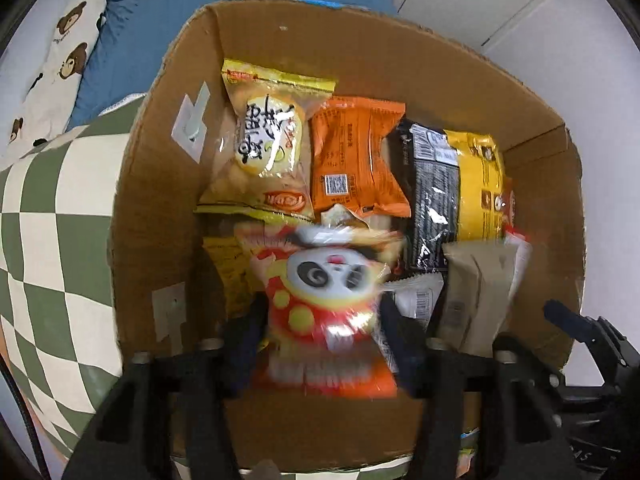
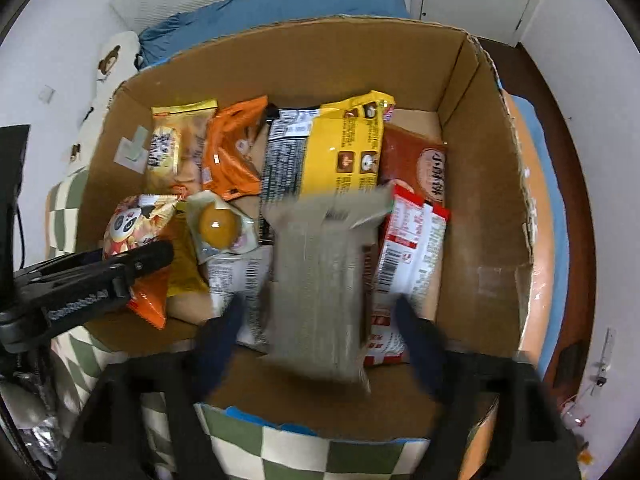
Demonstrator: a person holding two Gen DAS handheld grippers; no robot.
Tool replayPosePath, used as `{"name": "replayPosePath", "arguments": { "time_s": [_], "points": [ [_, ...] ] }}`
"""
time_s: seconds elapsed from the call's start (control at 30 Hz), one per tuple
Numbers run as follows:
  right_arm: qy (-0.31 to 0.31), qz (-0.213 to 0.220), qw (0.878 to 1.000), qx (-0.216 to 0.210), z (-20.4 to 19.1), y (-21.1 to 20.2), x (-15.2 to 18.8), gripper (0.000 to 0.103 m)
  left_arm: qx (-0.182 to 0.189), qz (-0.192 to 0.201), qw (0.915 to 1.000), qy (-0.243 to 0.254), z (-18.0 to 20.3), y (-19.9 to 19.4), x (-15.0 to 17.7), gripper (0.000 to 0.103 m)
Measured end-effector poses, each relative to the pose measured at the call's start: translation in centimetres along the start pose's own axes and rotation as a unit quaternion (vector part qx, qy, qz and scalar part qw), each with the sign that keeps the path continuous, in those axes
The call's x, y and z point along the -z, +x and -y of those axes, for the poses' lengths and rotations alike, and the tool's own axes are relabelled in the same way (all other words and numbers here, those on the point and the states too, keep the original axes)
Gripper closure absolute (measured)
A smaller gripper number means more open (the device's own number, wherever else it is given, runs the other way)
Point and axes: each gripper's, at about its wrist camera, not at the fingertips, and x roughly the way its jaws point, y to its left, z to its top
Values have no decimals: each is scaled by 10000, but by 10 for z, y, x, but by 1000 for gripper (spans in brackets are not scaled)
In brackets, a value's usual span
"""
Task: Organize snacks
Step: 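Carry both packets into the box and open both tools to drop them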
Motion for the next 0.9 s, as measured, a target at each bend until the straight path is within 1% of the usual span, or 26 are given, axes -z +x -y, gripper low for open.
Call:
{"name": "replayPosePath", "arguments": {
  "time_s": [0.03, 0.07, 0.23, 0.43, 0.6, 0.77, 0.9],
  "points": [
    [6, -14, 10000, 6, -1, 0, -1, 8, -63, 64, 10000, 19, 0, -3, 0, 15],
    [33, -36, 10000, 12, 1, -1, 0, 8, -89, 156, 9998, 53, 0, -7, 0, 14],
    [89, 81, 9998, 138, 5, -3, 4, 8, -230, 518, 9983, 116, 1, -29, 5, 14],
    [172, 435, 9985, 278, 8, -22, 12, 8, -353, 964, 9946, 172, 6, -51, 16, 14],
    [145, 808, 9959, 388, 4, -43, 26, 8, -543, 1521, 9865, 285, 12, -71, 38, 14],
    [67, 1293, 9900, 566, -1, -72, 45, 8, -622, 1906, 9791, 328, 14, -92, 60, 14],
    [-5, 1620, 9849, 604, -6, -96, 63, 8, -745, 2256, 9704, 433, 21, -110, 80, 14]
  ]
}}
